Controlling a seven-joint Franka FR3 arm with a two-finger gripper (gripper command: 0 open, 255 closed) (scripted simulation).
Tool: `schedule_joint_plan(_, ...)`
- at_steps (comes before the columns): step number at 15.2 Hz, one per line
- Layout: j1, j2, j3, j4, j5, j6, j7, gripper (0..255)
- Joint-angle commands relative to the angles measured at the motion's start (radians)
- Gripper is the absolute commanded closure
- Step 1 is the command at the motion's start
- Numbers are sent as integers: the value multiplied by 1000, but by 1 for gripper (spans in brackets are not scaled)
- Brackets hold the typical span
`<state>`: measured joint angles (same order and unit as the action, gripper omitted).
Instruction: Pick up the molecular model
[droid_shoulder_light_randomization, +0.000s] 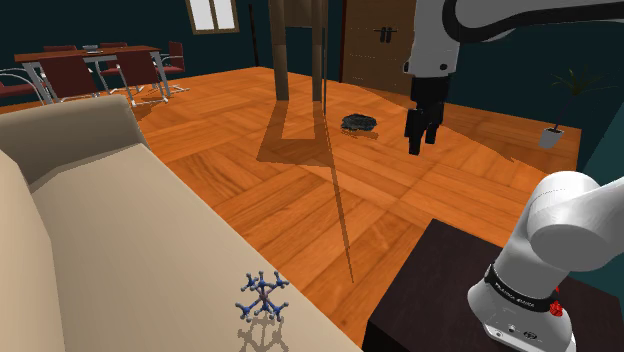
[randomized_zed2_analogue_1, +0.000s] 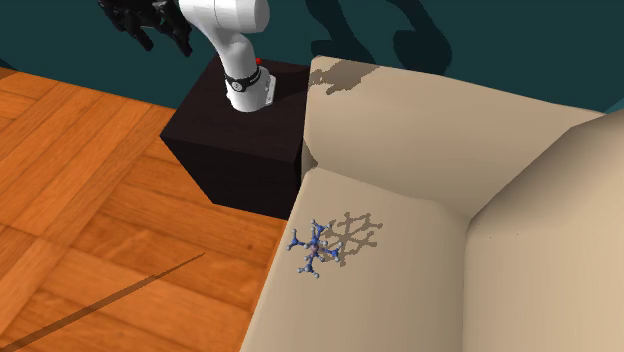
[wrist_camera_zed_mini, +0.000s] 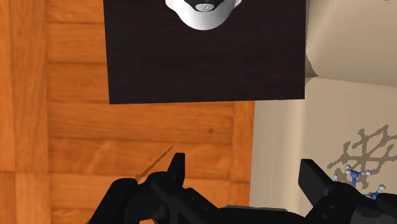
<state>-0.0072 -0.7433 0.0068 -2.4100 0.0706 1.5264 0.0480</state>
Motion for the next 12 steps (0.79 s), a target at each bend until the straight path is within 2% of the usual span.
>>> schedule_joint_plan(1, 0, 0, 0, 0, 0, 0, 0, 0)
schedule_joint_plan(12, 77, 192, 179, -105, 130, 315, 168, 0)
